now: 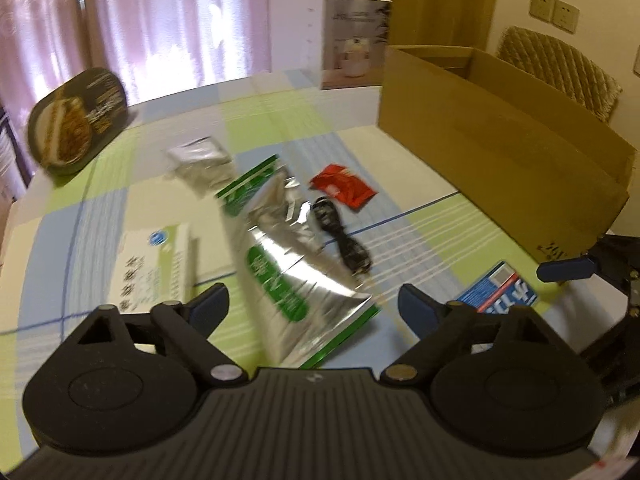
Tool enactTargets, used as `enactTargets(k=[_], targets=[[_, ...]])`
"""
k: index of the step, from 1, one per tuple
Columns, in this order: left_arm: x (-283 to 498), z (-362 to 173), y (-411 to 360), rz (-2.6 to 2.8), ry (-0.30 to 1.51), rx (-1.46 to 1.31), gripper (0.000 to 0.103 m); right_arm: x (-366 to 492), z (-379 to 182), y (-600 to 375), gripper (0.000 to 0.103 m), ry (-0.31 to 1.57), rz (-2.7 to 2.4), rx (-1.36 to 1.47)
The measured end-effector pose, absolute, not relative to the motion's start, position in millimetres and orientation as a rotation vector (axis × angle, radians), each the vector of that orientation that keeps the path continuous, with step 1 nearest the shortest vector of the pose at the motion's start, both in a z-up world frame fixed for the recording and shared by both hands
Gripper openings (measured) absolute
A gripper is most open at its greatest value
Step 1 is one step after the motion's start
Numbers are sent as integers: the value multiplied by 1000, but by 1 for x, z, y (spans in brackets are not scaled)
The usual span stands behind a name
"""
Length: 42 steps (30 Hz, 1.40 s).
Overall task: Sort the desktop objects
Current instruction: 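Grasp the black cable with the left gripper while the right grasps the blue plastic box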
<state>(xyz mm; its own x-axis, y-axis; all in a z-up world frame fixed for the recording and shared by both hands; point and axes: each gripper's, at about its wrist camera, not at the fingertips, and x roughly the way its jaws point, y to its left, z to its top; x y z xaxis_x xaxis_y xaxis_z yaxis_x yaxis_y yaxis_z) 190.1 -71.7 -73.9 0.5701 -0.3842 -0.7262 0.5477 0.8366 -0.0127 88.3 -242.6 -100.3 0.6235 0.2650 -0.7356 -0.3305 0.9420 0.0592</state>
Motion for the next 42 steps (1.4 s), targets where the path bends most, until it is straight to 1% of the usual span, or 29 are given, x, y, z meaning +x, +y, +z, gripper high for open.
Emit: enactTargets(k=[1, 3, 5, 7, 9, 14, 17, 20, 23, 24, 29, 37, 40, 41, 42], targets=[[192, -73, -78, -560, 795, 234, 78, 85, -98, -245, 94, 808, 335, -75], [196, -72, -88, -574, 798, 255, 70, 79, -93, -251, 94, 761, 330, -38], [201, -71, -97, -589, 804, 271, 65, 75, -92, -256, 94, 727, 323, -7], [205, -70, -107, -606, 811, 293, 59, 75, -92, -259, 94, 700, 310, 11], [210, -71, -117, -618, 816, 327, 49, 71, -89, -263, 93, 654, 292, 33], [223, -70, -124, -617, 822, 343, 44, 63, -70, -271, 92, 506, 262, 53], [231, -72, -128, -609, 831, 350, 44, 70, -62, -274, 89, 475, 260, 65], [236, -74, -133, -610, 836, 347, 44, 81, -58, -273, 88, 491, 275, 84], [243, -78, -137, -614, 851, 336, 41, 87, -59, -271, 88, 527, 287, 98], [245, -80, -139, -621, 859, 339, 38, 88, -61, -269, 88, 535, 291, 96], [254, -97, -153, -645, 905, 385, 31, 90, -76, -272, 88, 583, 273, 98], [269, -122, -164, -579, 977, 397, 30, 93, -97, -271, 88, 642, 284, 97], [270, -126, -164, -575, 991, 383, 23, 96, -104, -265, 88, 663, 304, 83], [270, -126, -164, -576, 993, 380, 19, 97, -107, -263, 88, 675, 304, 73], [268, -125, -165, -576, 993, 388, 18, 97, -109, -262, 88, 685, 311, 68]])
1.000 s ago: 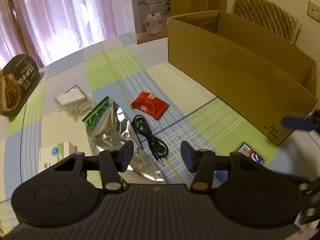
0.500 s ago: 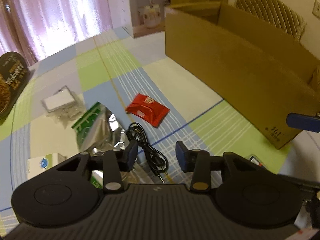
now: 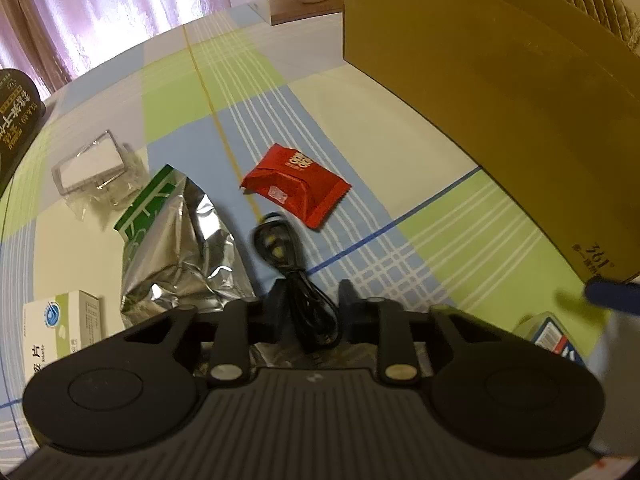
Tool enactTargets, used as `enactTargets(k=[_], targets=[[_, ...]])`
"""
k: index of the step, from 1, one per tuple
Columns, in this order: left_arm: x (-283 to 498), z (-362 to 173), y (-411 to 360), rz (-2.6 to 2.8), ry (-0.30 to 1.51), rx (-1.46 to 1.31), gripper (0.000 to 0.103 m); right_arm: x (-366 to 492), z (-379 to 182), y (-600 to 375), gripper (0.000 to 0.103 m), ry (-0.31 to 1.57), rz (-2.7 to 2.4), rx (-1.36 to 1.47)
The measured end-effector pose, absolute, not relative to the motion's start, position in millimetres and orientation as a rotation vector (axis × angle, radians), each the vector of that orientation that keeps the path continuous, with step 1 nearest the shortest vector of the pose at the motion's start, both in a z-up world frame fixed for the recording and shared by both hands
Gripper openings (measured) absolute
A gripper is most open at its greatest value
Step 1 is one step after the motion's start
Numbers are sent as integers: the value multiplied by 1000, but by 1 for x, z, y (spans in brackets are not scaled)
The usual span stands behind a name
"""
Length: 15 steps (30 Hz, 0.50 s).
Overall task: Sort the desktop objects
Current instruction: 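Grasp the black cable with the left gripper while the right grasps the blue plastic box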
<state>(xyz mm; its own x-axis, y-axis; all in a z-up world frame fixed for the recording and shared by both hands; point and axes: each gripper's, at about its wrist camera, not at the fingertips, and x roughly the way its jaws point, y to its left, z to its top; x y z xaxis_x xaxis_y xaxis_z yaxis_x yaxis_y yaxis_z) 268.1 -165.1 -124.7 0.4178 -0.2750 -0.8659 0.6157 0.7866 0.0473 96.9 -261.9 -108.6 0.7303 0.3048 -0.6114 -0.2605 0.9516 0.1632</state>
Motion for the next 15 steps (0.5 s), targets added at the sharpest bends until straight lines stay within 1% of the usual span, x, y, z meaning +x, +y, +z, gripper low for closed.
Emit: enactTargets(k=[1, 3, 15], targets=[[265, -124, -166, -583, 991, 400, 18, 97, -111, -261, 88, 693, 321, 65], [259, -121, -165, -603, 987, 402, 12, 96, -114, -261, 88, 707, 325, 61], [191, -85, -130, -679, 971, 319, 11, 97, -120, -256, 88, 751, 362, 45]])
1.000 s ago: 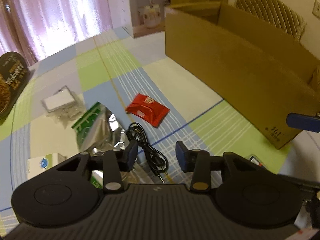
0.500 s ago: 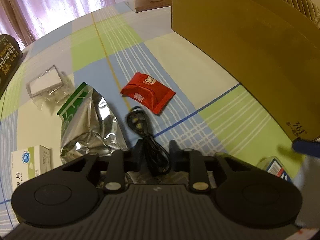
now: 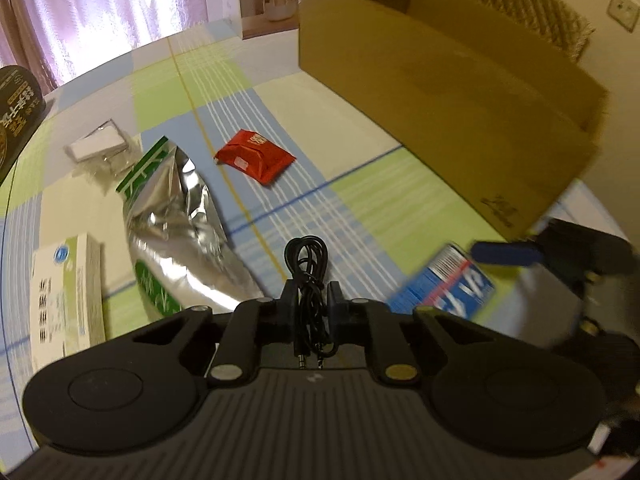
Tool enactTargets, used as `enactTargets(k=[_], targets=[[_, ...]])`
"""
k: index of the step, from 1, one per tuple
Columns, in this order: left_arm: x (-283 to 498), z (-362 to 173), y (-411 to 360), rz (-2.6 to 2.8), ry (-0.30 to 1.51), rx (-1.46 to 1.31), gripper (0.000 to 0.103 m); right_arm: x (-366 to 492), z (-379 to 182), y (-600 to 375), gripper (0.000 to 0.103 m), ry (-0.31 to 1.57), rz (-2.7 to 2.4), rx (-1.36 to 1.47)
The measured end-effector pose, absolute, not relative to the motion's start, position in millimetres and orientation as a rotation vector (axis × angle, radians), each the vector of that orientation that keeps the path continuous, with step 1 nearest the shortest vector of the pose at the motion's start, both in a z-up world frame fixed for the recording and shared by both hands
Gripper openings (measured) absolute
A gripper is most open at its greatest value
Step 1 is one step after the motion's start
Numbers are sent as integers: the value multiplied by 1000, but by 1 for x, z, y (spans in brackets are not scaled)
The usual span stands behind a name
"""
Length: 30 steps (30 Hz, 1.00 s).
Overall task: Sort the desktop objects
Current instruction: 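Grasp the black cable with the left gripper while the right grasps the blue plastic box, then carry the cable and blue box toward the cardboard box with both grippers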
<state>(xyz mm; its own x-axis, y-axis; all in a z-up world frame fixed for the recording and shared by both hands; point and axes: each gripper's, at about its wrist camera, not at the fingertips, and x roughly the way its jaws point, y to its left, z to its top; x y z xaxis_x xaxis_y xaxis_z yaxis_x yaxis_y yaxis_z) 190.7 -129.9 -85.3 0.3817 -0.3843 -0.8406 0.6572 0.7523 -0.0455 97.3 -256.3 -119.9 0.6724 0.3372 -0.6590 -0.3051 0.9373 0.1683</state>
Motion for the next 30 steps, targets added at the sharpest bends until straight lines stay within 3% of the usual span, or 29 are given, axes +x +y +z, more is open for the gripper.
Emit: enactTargets(k=[4, 7, 12, 15, 17, 22, 23, 24, 25, 30], targets=[[161, -77, -112, -666, 972, 294, 11, 96, -119, -255, 81, 760, 375, 47], [142, -77, -95, -627, 977, 266, 11, 92, -113, -257, 65, 755, 378, 49], [124, -88, -80, -586, 1007, 239, 11, 84, -109, -261, 63, 787, 385, 43], [118, -96, -77, -559, 1010, 255, 11, 81, -109, -261, 70, 798, 375, 44], [119, -99, -74, -549, 1009, 238, 11, 79, -108, -260, 89, 793, 359, 35], [119, -103, -67, -515, 987, 210, 12, 80, -108, -252, 94, 807, 327, 40], [119, -104, -65, -509, 984, 204, 18, 82, -109, -250, 94, 818, 320, 56], [119, -105, -64, -504, 980, 200, 32, 83, -109, -248, 95, 825, 313, 64], [119, -105, -62, -505, 972, 201, 36, 85, -110, -245, 95, 830, 307, 64], [116, -110, -58, -534, 960, 223, 37, 94, -117, -227, 95, 858, 270, 48]])
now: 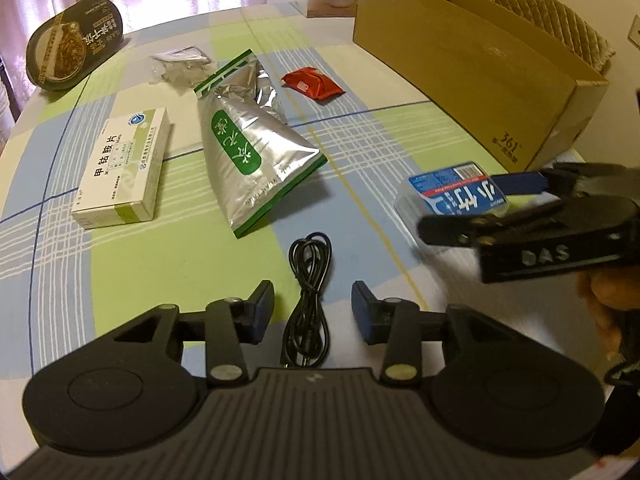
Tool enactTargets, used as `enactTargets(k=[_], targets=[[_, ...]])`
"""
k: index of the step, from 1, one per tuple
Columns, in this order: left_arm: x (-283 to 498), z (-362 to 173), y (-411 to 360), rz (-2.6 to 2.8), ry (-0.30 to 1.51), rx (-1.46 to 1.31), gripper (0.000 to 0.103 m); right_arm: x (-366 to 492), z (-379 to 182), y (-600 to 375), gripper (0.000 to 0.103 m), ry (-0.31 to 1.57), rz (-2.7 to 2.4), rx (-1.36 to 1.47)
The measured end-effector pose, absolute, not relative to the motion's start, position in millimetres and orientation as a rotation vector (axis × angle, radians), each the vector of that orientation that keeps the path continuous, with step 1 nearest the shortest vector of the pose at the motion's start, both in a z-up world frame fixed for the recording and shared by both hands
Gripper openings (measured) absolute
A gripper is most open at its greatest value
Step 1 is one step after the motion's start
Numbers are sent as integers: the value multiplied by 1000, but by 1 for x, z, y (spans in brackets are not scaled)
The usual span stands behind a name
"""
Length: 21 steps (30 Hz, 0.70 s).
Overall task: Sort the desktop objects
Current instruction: 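Carry the cable and blue box toward the cardboard box with both grippers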
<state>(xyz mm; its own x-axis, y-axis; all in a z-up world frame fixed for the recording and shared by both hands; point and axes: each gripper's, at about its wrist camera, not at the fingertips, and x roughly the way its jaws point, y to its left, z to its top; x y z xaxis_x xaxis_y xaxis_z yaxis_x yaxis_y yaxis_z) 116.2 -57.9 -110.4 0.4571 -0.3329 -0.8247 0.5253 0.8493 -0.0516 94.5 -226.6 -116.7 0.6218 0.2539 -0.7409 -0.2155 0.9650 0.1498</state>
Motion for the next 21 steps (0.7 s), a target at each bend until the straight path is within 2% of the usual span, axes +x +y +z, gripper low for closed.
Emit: enactTargets(k=[3, 5, 10, 12, 21], targets=[[114, -113, -57, -537, 956, 242, 37, 99, -121, -219, 94, 867, 233, 16], [115, -114, -56, -542, 956, 241, 37, 99, -123, -216, 86, 872, 223, -12], [116, -119, -61, -556, 975, 282, 34, 89, -120, -219, 85, 849, 242, -24], [116, -119, -62, -555, 974, 285, 17, 82, -116, -220, 85, 843, 251, -26], [105, -109, -61, -624, 976, 221, 16, 57, -95, -230, 85, 813, 243, 5]])
